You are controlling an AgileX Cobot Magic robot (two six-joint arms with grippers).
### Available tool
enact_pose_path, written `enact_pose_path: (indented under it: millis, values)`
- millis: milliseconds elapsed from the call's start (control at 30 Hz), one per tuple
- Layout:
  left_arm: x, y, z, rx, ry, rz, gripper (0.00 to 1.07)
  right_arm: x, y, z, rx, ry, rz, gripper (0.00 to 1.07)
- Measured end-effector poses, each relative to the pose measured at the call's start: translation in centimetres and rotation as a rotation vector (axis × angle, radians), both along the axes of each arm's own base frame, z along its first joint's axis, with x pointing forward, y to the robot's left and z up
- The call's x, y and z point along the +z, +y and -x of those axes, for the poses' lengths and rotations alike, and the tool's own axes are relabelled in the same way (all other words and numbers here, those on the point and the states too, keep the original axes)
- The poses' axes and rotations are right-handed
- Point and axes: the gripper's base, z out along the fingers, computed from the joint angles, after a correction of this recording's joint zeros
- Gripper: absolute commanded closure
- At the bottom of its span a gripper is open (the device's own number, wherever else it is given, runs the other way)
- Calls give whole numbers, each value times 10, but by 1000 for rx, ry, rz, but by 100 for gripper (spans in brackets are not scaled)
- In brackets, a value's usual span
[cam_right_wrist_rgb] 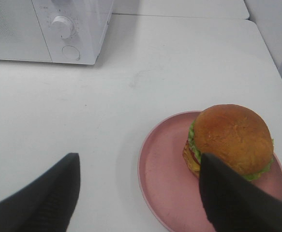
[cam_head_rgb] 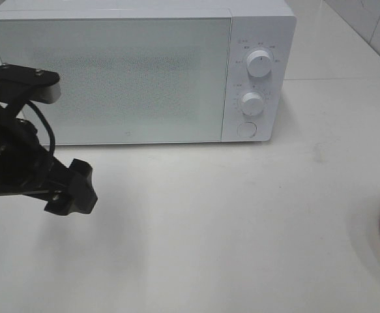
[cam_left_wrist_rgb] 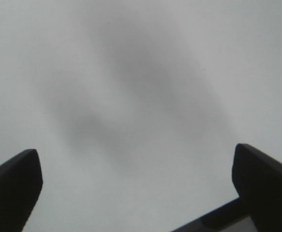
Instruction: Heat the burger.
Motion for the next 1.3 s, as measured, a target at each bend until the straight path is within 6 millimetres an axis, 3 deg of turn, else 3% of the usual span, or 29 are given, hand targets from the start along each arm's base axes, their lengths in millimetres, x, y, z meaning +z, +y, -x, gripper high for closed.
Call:
enact_pose_path:
  millis: [100,133,233,267,333,400,600,900,1067,1300]
  values:
    - [7,15,3,71,40,-13,6,0,0,0,0,0,0,39]
    - [12,29,3,121,66,-27,6,0,0,0,0,0,0,39]
    - [14,36,3,147,77,-32,6,0,0,0,0,0,0,39]
    - [20,50,4,200,92,-38,6,0,0,0,0,0,0,39]
    - [22,56,5,223,99,-42,6,0,0,0,0,0,0,39]
    - [32,86,11,334,138,-61,6,0,0,0,0,0,0,39]
    - [50,117,29,428,147,-72,6,0,0,0,0,0,0,39]
    - [67,134,69,485,57,-61,6,0,0,0,0,0,0,39]
    - [58,140,102,488,-1,-73,6,0,0,0,0,0,0,39]
    - [45,143,123,488,-65,-71,6,0,0,0,0,0,0,39]
